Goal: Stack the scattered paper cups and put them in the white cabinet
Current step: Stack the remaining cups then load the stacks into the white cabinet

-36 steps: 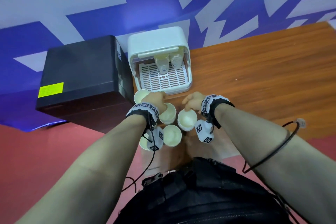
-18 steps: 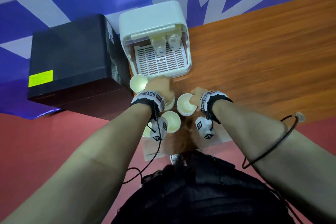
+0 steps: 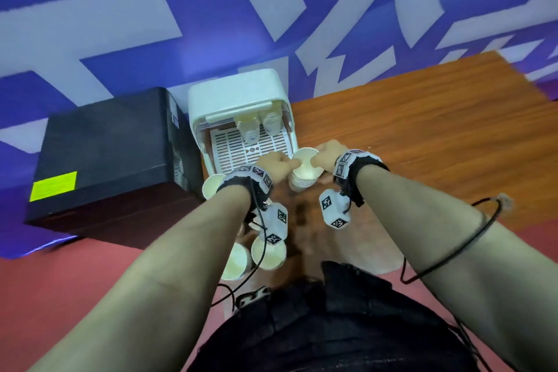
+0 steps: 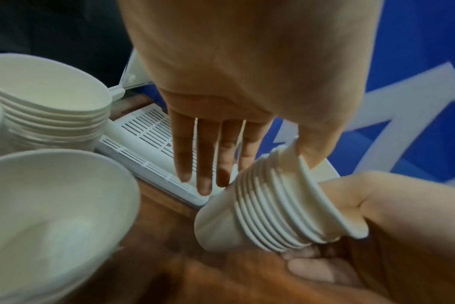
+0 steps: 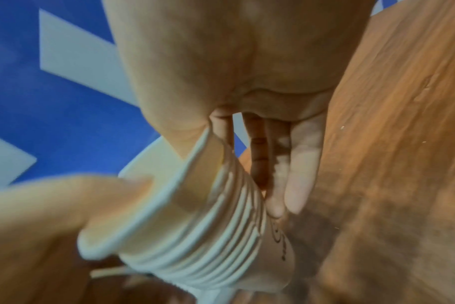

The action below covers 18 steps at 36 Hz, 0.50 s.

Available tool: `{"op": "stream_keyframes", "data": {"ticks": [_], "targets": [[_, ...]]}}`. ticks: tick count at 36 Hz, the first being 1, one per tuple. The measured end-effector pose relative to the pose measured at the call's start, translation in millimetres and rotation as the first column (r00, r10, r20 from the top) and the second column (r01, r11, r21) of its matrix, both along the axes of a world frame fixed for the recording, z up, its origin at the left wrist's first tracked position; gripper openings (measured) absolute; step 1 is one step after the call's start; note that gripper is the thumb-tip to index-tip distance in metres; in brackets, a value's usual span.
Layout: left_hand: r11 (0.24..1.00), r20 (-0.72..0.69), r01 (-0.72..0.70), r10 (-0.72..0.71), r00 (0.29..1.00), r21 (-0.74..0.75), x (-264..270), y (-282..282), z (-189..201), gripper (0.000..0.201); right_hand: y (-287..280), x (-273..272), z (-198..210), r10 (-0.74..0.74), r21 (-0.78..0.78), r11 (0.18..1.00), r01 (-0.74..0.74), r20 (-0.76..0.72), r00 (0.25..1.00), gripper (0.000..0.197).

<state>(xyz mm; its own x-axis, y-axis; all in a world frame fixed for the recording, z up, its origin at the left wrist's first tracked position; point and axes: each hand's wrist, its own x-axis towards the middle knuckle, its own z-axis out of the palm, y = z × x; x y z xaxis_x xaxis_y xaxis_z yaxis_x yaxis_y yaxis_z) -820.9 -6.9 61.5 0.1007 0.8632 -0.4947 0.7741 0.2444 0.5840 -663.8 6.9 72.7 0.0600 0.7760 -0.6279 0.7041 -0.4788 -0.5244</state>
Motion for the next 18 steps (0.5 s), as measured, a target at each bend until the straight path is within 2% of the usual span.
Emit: {"op": "stream_keyframes", "data": {"ticks": [6,11,15,18], "targets": [[0.983,0.138,-0.175,0.182,0.974,-0.063,-20,23,14,0.025,29,-18,16,-0.061,0.071,0.995,0.075,-0.172,0.983,0.023],[0.929,0.218,-0.356,0.369,0.904,-0.097,-58,39,11,0.026,54,-54,13,-0.138,0.019,0.988,0.153,-0.333,0.933,0.015],[0.838,0.224,-0.511,0.544,0.809,-0.189,-87,46,0,0.021,61,-90,7,-0.102,-0.005,0.994,0.109,-0.407,0.908,0.031],[0.733,0.201,-0.617,0.675,0.709,-0.285,-108,53,-17,0.018,65,-109,-9,-0.199,-0.166,0.978,0.130,-0.517,0.833,0.024]]}}
